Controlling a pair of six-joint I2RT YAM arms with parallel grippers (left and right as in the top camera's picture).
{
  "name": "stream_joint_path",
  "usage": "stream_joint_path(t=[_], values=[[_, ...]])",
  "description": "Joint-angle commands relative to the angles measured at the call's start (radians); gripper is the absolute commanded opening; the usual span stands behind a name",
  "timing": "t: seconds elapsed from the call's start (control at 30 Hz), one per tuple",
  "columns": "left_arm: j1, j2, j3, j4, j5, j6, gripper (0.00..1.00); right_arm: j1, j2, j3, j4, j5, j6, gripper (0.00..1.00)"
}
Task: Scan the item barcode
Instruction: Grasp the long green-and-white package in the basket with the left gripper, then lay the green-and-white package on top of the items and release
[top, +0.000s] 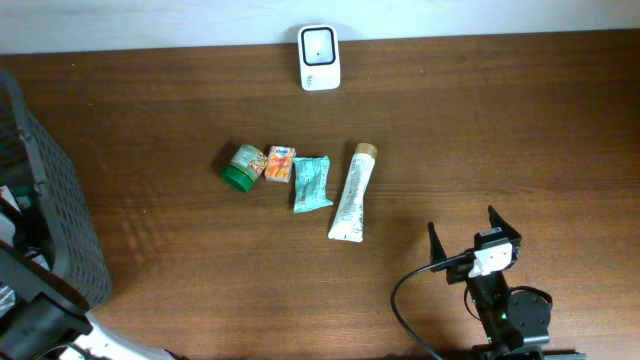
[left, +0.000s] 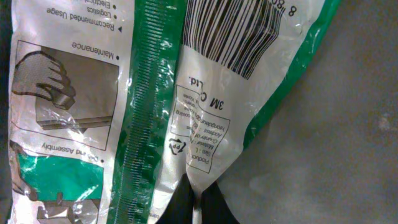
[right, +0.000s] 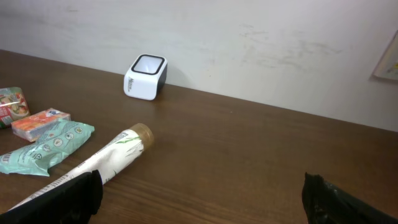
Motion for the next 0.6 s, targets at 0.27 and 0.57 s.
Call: stream_joint_path(t=[0.27,0.57], values=[[0.008,-0.034,-0.027,-0.019,-0.003,0.001,0.0,0.005,-0.007,-0.007,-0.003,0.002,0.012,0.98],[-0.101,-0.462,0.073,0.012,0.0,0.001,0.0,0.005,-0.007,-0.007,-0.003,0.002,0.012,0.98]])
